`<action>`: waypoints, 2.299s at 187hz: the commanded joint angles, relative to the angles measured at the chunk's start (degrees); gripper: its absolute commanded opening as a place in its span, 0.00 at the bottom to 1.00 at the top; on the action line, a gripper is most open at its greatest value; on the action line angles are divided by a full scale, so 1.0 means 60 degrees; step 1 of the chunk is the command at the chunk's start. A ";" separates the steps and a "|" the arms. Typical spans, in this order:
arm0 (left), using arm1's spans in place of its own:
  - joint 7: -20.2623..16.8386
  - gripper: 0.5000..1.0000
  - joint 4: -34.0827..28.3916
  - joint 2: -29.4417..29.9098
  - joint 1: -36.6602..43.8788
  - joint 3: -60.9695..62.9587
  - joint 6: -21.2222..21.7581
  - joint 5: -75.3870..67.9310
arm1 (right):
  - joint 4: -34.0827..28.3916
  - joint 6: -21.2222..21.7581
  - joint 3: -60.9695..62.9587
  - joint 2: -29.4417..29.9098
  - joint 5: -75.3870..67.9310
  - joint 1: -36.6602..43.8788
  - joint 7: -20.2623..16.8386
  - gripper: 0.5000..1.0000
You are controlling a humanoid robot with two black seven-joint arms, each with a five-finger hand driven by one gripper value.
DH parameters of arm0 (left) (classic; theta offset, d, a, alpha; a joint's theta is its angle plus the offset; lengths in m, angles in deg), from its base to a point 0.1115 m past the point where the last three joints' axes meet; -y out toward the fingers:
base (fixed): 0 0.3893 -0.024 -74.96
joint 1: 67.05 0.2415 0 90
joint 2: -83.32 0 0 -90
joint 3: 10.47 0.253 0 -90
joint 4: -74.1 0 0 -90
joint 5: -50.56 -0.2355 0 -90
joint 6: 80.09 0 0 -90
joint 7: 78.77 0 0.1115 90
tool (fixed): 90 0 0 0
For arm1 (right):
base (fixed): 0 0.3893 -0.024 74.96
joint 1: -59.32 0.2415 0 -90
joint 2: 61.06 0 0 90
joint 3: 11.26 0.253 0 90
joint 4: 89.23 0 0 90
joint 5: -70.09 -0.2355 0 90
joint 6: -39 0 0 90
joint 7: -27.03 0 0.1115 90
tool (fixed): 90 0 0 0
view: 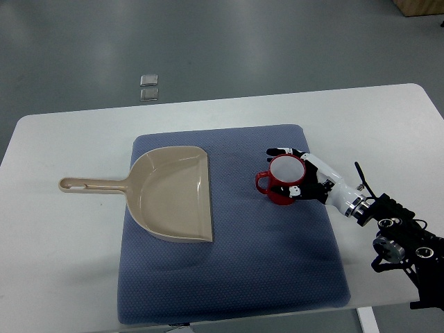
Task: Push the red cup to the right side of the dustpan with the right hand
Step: 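Push the red mug with the right hand toward the dustpan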
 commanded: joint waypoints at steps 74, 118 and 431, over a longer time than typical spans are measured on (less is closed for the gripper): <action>-0.0001 1.00 0.0000 0.0000 0.0000 0.0000 0.0000 0.0000 | 0.0015 -0.0002 -0.0003 0.0108 0.0000 0.0108 0.0000 0.59; -0.0001 1.00 0.0000 0.0000 0.0000 0.0000 0.0000 0.0000 | 0.0015 -0.0134 -0.0150 0.0225 0.0000 0.0079 0.0000 0.59; -0.0001 1.00 0.0000 0.0000 0.0000 0.0000 0.0000 0.0000 | -0.0146 -0.1027 -0.1014 0.1543 -0.0030 0.0094 0.0000 0.57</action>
